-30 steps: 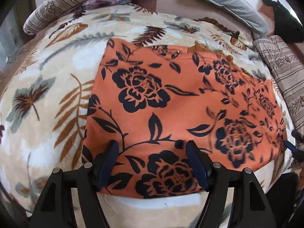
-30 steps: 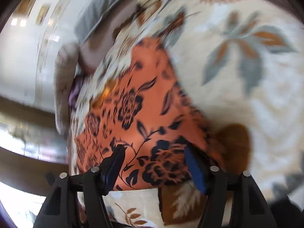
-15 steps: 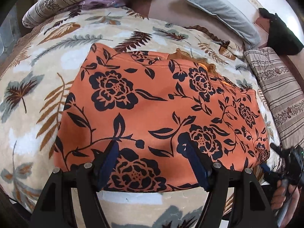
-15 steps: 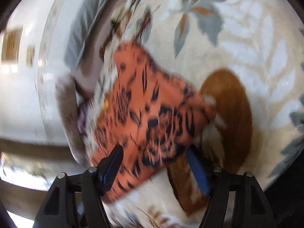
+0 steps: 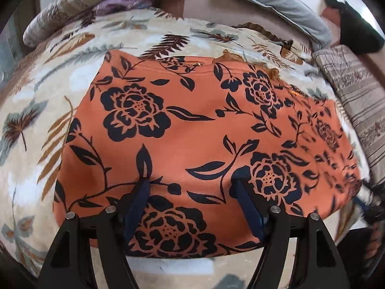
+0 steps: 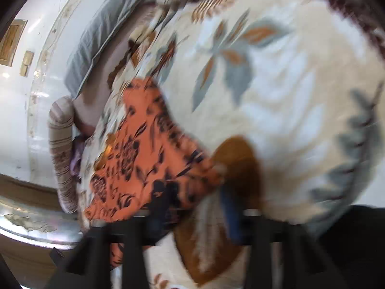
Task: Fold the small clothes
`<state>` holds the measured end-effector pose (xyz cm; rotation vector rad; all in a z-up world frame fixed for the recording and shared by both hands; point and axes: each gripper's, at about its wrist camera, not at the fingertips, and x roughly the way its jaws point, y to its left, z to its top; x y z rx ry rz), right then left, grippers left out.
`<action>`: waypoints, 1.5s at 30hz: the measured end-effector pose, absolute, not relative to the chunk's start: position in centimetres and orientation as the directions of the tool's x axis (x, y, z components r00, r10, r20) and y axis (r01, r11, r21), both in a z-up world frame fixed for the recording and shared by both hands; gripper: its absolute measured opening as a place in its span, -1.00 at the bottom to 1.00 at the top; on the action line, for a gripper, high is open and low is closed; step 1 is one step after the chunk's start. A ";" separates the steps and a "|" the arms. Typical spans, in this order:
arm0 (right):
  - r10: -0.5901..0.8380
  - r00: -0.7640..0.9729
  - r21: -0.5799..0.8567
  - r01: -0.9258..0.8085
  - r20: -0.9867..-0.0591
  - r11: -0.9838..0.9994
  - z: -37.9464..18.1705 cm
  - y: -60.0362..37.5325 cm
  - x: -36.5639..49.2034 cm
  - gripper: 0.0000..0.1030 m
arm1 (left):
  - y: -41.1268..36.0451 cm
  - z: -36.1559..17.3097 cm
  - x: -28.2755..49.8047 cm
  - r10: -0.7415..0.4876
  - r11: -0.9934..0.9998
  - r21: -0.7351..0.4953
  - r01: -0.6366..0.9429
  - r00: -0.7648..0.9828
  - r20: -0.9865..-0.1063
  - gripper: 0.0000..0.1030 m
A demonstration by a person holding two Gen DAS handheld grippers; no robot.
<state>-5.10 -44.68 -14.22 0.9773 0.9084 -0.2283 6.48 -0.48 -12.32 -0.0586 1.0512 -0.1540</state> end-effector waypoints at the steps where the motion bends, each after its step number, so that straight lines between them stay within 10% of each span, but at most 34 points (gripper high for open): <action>1: 0.198 0.628 0.607 0.545 -0.752 0.579 -13.6 -45.4 -5.2 0.25 | -0.9 -12.4 6.3 -0.150 0.988 -0.108 0.113 0.492 -0.858 0.62; 13: 0.438 0.438 0.568 0.228 -0.785 0.791 -14.8 -45.4 15.2 0.24 | -1.4 -12.8 6.1 -0.153 0.985 -0.092 0.144 0.503 -0.850 0.76; 16: 0.421 0.447 0.559 0.238 -0.789 0.794 -15.4 -45.8 17.3 -0.63 | -1.3 -12.8 6.2 -0.168 0.983 -0.108 0.146 0.499 -0.850 0.76; 19: 0.366 0.527 0.598 0.381 -0.767 0.705 -16.3 -48.7 16.9 -0.68 | -1.3 -12.8 6.4 -0.181 0.982 -0.123 0.147 0.498 -0.848 0.78; 23: 0.323 0.564 0.598 0.414 -0.760 0.686 -15.8 -49.0 15.4 -0.45 | -1.1 -12.6 6.3 -0.191 0.980 -0.131 0.153 0.496 -0.847 0.78; 26: 0.129 0.561 0.433 0.452 -0.817 0.780 -12.7 -47.8 13.8 0.34 | -0.6 -12.1 6.1 -0.218 0.975 -0.171 0.138 0.493 -0.842 0.78; 39: 0.443 0.510 0.512 -0.006 -0.737 0.859 -10.4 -31.9 7.2 0.34 | 9.5 -9.3 2.9 -0.282 0.927 -0.370 -0.052 0.552 -0.784 0.78; 41: 0.444 0.478 0.492 -0.027 -0.758 0.870 -12.0 -30.5 6.7 0.34 | 11.2 -10.7 2.6 -0.295 0.912 -0.400 -0.096 0.524 -0.799 0.65; 43: 0.427 0.454 0.473 -0.014 -0.782 0.881 -13.3 -30.3 6.1 0.35 | 12.3 -13.3 3.1 -0.302 0.905 -0.396 -0.155 0.422 -0.855 -0.49; 45: 0.439 0.474 0.492 -0.013 -0.764 0.870 -13.4 -30.6 5.8 0.35 | 14.0 -14.0 2.7 -0.360 0.859 -0.475 -0.193 0.433 -0.826 -0.52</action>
